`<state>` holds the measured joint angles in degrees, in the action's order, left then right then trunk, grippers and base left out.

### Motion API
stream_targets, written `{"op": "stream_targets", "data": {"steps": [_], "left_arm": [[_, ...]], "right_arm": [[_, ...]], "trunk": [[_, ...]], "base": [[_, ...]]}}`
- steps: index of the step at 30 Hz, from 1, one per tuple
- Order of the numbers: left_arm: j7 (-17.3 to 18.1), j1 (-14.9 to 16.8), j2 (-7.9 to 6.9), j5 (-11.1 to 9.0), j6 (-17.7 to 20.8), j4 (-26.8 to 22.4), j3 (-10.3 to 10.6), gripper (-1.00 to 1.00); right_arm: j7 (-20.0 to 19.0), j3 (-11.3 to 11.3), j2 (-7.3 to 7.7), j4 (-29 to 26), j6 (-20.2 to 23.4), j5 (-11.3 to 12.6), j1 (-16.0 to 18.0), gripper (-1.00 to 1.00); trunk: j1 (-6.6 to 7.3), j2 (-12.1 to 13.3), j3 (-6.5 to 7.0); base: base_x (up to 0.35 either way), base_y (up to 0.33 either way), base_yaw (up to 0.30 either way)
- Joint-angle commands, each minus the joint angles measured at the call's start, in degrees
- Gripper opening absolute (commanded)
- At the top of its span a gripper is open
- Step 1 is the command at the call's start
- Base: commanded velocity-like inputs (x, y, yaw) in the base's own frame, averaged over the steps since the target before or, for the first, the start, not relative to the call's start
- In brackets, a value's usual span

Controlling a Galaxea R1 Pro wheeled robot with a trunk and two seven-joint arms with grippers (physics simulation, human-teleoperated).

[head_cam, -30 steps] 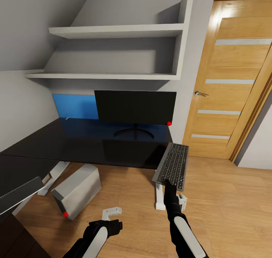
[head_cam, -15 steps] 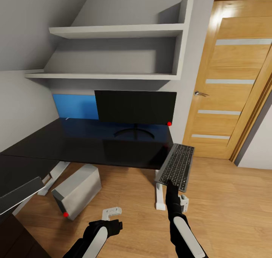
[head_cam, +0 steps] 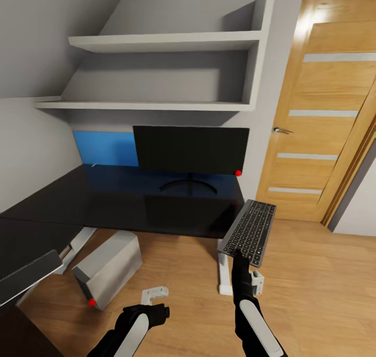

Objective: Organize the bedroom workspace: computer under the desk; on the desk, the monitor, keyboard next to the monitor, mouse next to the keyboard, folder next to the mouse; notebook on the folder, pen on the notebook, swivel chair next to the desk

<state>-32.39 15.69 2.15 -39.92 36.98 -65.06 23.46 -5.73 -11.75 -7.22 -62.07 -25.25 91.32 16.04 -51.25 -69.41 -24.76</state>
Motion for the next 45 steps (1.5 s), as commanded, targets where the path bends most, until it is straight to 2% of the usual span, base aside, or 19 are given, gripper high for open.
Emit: {"op": "stream_targets", "data": {"steps": [1, 31, 45], "left_arm": [[-0.55, 0.05, 0.02, -0.65, 0.02, -0.05, 0.10, 1.00], [-0.60, 0.05, 0.05, -0.73, 0.02, 0.02, 0.10, 1.00], [-0.57, 0.05, 0.14, -0.77, 0.02, 0.02, 0.10, 1.00]], "right_arm": [[-0.42, -0.10, 0.05, 0.02, -0.30, 0.63, 0.05, -1.00], [-1.03, -0.01, 0.10, -0.29, 0.38, 1.14, 0.05, -1.00], [-1.03, 0.12, 0.19, -0.32, 0.12, 1.05, 0.05, -1.00]], "trunk": [[-0.02, -0.04, -0.06], [-0.02, -0.04, -0.06], [-0.02, -0.04, -0.06]], "base": [[0.163, 0.156, 0.000], [0.013, 0.012, 0.000], [0.092, 0.077, 0.000]]}}
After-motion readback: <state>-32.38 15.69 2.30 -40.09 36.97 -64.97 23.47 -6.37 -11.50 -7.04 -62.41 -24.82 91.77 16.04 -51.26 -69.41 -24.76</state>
